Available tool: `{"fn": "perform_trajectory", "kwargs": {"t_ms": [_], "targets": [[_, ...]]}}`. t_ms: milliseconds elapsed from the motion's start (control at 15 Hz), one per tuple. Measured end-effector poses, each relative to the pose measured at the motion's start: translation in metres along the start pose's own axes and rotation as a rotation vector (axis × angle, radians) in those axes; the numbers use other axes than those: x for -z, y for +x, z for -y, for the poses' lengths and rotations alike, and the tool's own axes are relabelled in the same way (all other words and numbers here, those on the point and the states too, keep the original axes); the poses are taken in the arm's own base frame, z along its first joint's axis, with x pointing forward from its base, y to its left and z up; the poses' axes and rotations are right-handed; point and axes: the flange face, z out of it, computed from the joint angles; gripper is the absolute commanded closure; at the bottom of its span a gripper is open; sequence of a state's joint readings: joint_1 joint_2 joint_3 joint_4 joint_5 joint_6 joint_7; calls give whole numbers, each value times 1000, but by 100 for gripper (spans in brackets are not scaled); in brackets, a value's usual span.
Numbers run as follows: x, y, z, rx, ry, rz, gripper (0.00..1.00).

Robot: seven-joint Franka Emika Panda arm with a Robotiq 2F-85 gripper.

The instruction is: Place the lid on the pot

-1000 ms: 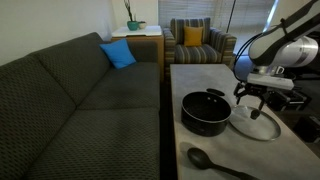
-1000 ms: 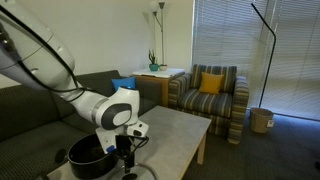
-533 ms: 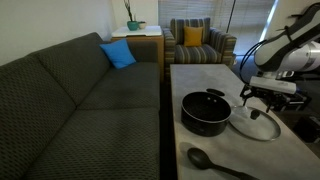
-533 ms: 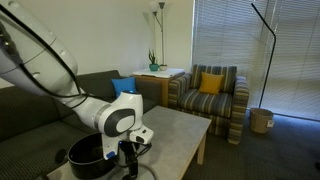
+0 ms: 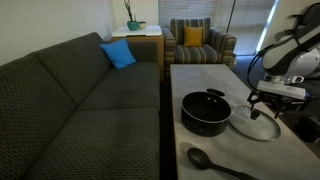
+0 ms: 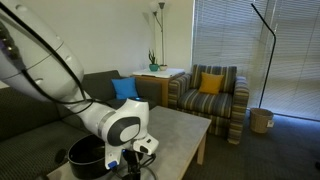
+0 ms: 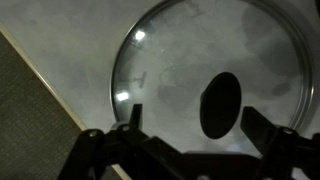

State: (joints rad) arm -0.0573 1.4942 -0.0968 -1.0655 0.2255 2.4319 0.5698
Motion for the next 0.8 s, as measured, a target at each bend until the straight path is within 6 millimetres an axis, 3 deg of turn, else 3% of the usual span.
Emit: {"fn": "perform_trajectory", "kwargs": {"t_ms": [800], "targets": [[4,6,-1,-25,50,0,0]]}}
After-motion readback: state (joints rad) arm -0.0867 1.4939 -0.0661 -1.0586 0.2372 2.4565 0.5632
